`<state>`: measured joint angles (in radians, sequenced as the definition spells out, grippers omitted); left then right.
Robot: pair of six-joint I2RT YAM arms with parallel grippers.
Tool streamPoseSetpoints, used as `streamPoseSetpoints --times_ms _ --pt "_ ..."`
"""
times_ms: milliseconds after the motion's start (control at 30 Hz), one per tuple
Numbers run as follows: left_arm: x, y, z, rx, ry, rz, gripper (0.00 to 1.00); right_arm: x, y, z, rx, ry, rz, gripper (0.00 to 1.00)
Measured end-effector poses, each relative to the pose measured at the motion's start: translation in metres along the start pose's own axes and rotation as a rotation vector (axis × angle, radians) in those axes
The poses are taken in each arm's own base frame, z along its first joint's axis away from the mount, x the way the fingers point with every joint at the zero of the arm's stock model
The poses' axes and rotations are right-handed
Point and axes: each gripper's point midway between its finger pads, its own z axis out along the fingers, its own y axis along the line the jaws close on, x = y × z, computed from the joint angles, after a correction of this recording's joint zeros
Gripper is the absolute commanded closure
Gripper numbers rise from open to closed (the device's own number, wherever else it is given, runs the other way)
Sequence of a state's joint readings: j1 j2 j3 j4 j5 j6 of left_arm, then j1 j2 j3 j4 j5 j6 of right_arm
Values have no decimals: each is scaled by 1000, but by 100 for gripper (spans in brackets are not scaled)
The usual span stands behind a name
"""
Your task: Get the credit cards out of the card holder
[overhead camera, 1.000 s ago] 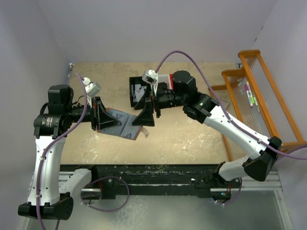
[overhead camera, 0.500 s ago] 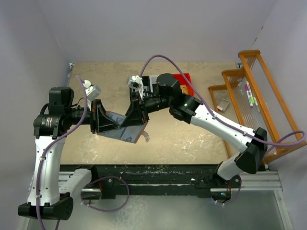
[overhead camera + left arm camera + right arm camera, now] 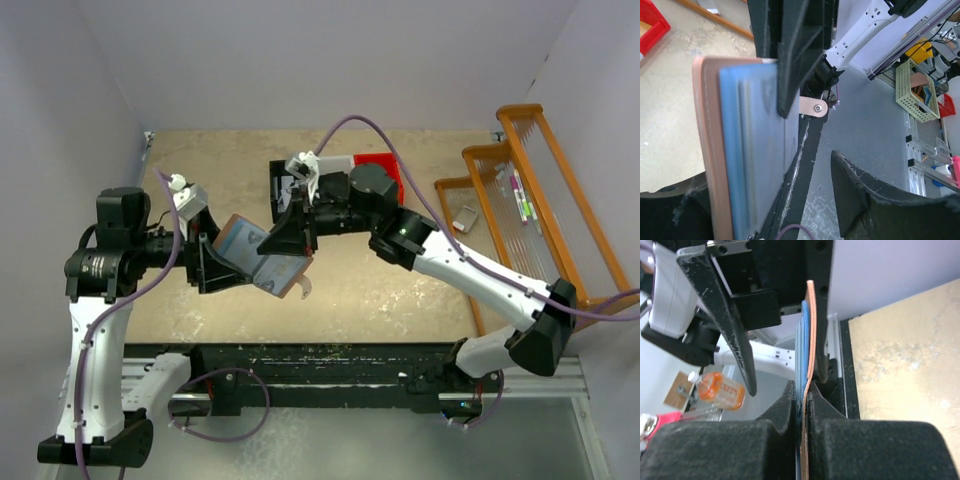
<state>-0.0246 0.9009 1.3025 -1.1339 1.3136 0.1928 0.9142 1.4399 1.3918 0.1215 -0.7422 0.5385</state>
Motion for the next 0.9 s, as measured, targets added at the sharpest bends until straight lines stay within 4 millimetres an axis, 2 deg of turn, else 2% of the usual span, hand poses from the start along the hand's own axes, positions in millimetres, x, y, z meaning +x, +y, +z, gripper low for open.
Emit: streamPoseSetpoints --times_ms 67,200,267,433,533,633,733,767,800,833,900 --pt "-1 -5 -1 -4 -10 21 40 -3 -1 -6 33 -50 5 100" --pt "-4 -8 -2 -19 -33 35 66 -4 6 -21 52 -166 18 100" --pt "-4 -4 -1 -44 -47 26 76 -4 8 -26 53 -217 31 100" --pt "-10 3 -1 -90 -90 -8 91 -8 4 -27 54 -281 57 98" --pt "-15 2 -1 -94 -107 -37 100 -12 4 -26 44 -299 60 77" --pt "-16 2 0 -89 -109 -37 100 -11 3 -24 34 -286 63 56" --pt "-14 6 1 -88 -98 -40 100 -3 -4 -15 41 -182 52 37" --pt "-12 10 1 -88 -89 -44 100 -3 -6 -11 44 -151 41 34" --pt "-10 15 3 -87 -77 -53 100 -8 0 -12 36 -119 3 31" --pt "-8 17 3 -87 -69 -56 100 -3 -7 -6 41 -89 7 30" --pt "-2 25 5 -84 -43 -74 100 -4 -6 -5 34 -34 -32 29"
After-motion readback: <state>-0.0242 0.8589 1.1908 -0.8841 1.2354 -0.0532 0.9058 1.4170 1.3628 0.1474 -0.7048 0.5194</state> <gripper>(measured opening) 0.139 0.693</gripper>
